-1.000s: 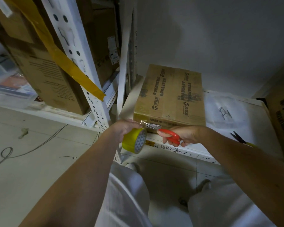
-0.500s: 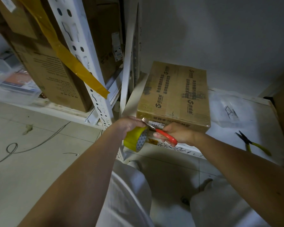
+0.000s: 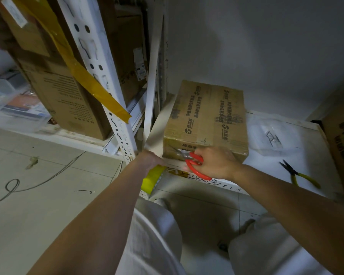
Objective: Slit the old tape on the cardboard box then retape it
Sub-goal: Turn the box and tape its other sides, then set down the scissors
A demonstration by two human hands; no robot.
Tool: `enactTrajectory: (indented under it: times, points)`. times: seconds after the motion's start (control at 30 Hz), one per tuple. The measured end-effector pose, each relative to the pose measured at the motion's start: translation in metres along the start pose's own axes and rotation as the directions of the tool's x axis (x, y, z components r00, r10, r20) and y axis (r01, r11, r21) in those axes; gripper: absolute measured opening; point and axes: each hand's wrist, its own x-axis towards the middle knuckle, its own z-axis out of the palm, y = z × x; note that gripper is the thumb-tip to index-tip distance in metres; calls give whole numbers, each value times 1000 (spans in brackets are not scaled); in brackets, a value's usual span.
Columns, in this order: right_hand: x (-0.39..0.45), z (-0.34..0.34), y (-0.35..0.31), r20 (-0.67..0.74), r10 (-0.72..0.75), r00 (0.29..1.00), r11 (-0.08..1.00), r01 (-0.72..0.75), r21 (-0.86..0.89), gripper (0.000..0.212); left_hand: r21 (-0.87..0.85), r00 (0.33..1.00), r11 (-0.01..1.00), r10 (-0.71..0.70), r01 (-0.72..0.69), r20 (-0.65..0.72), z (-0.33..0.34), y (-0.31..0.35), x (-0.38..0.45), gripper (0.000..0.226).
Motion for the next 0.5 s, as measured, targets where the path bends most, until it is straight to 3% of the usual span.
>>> enactTrajectory:
  times: [0.07, 0.17, 0.23, 0.37, 0.5]
  points:
    - [-5, -6, -7, -249, -35, 968, 999, 30, -24, 64, -71, 1000, 997, -6, 6, 13, -4, 1, -4, 44]
    - [1, -19, -13, -472, 93, 877, 992, -123, -34, 75, -156, 999, 988, 0, 8, 49, -4, 4, -14, 41]
    - [10, -30, -10, -471, 225, 853, 970, -241, 25, 65, -188, 999, 982, 19, -10, 49, -4, 7, -20, 39]
    - [22, -42, 16, -333, 495, 802, 867, -435, 241, 46, -215, 999, 976, 33, -23, 43, -5, 9, -28, 34]
    - [12, -40, 75, -296, 769, 567, 633, -606, 482, 51, -224, 999, 974, 29, -19, 42, -6, 10, -29, 33]
